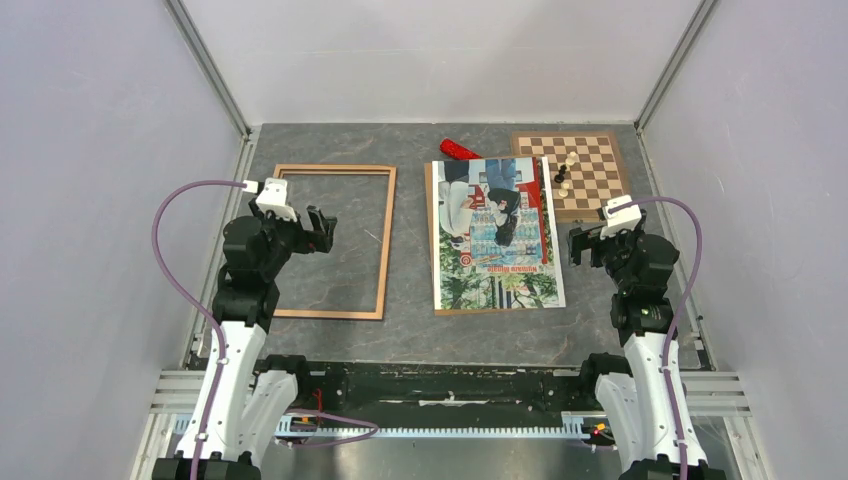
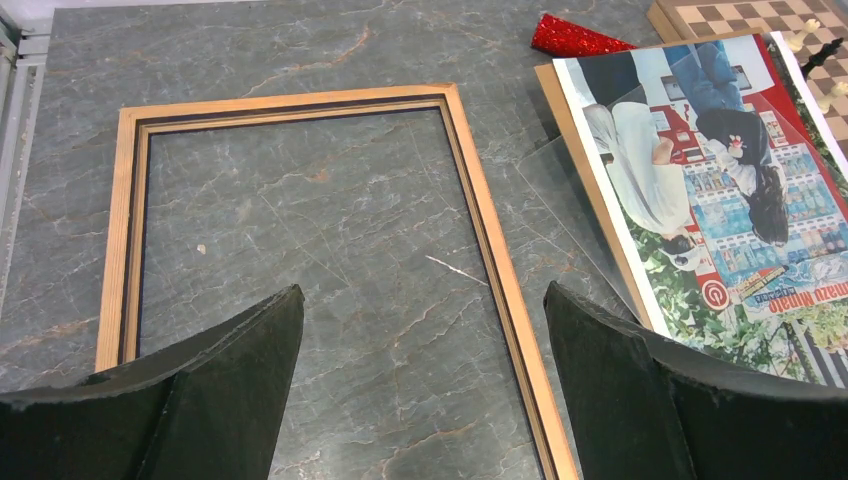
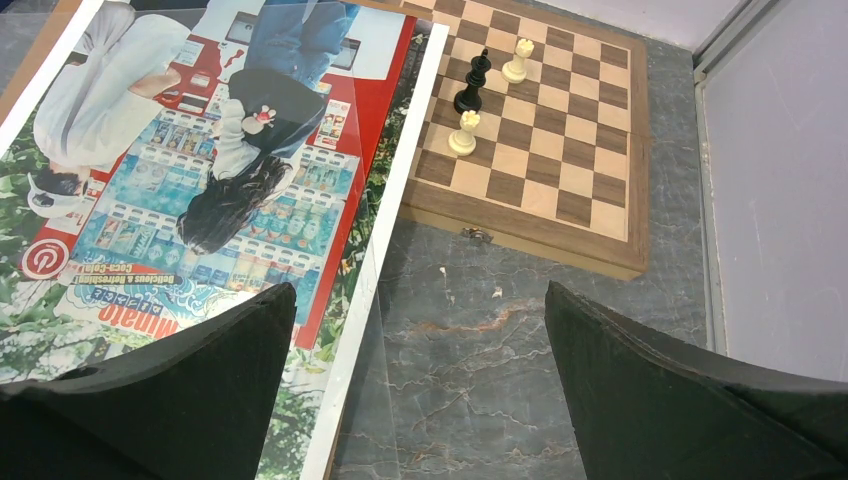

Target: Put the photo into the frame

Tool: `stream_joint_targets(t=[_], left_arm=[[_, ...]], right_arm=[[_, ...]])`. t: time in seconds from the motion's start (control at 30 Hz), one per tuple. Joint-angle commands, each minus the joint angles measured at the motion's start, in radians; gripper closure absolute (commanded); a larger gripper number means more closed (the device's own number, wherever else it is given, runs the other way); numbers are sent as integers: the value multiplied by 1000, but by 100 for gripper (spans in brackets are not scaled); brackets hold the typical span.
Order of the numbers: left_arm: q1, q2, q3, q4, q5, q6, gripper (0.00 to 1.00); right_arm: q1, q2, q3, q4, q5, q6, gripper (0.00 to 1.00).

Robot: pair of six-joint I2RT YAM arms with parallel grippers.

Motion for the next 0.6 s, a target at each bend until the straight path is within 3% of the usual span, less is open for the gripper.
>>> stream_joint_targets(t=[0.0, 0.57], left_arm=[[2, -3, 13, 9, 17, 8, 4], [2, -6, 73, -88, 52, 88, 4]], right_arm=[[0, -5, 3, 27, -7, -6, 2], [-3, -10, 10, 6, -16, -24, 2]])
